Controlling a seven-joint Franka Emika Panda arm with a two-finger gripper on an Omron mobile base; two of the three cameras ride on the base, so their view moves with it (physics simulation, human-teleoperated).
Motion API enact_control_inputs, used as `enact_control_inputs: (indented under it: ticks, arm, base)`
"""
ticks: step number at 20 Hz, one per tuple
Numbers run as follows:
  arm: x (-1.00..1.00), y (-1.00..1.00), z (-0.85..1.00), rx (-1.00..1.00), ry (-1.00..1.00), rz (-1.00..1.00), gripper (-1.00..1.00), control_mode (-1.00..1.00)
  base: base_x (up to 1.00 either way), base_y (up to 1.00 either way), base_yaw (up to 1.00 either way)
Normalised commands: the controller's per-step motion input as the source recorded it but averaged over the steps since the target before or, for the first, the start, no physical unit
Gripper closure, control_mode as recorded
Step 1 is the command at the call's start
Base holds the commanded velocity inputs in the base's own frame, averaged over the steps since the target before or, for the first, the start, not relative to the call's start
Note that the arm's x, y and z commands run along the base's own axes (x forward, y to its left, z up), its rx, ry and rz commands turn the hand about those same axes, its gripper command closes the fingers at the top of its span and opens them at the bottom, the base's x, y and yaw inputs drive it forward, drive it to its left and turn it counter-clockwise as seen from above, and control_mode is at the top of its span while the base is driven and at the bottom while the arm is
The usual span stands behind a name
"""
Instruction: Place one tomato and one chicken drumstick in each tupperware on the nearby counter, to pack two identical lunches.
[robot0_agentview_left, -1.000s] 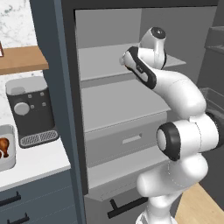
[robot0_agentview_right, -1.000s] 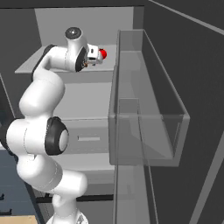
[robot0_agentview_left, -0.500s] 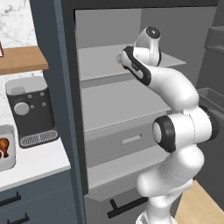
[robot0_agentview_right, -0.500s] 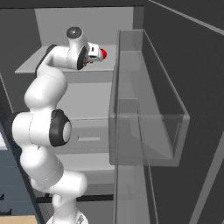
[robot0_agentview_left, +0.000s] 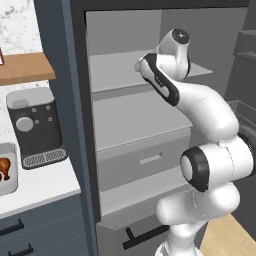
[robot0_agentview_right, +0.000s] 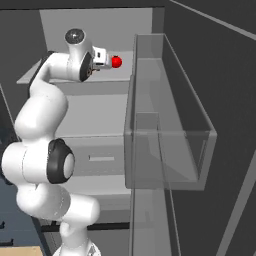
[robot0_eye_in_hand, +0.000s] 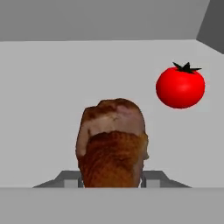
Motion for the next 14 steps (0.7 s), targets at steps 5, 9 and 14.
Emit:
enact_control_inputs:
  ticks: [5,9,14]
  arm:
    - [-1.0,0.34,0.44,0.0,-0.25,0.0,1.0,-1.0]
    - [-1.0,0.03,0.8,0.07,-0.12,0.0,1.0,-1.0]
    - [-1.0,0.02,0.83,0.11,0.03,0.0,1.0,-1.0]
  base:
    - [0.0,0.0,0.0]
    - [0.0,0.0,0.0]
    - [0.0,0.0,0.0]
